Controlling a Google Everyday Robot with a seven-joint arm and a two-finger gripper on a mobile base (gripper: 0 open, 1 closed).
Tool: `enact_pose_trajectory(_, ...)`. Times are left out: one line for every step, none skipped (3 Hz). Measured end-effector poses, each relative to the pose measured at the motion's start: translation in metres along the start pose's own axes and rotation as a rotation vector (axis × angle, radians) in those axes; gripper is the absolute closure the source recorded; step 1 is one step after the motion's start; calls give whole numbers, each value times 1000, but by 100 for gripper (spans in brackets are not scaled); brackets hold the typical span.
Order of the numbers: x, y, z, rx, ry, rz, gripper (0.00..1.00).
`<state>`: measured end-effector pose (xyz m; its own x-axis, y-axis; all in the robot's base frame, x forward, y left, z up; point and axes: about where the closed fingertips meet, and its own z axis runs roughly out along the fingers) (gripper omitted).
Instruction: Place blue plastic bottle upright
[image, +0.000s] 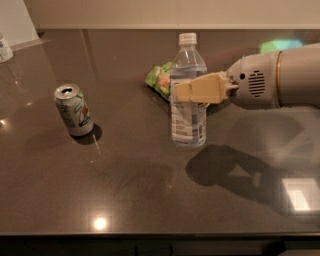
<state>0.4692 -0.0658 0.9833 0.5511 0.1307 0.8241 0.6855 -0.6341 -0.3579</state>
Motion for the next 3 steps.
enact_pose_trajectory(-12, -4, -3, 34, 33, -125, 100)
enact_pose_trajectory(-22, -4, -7, 30, 86, -247, 100)
enact_pose_trajectory(-31, 1, -10, 9, 133, -366, 100)
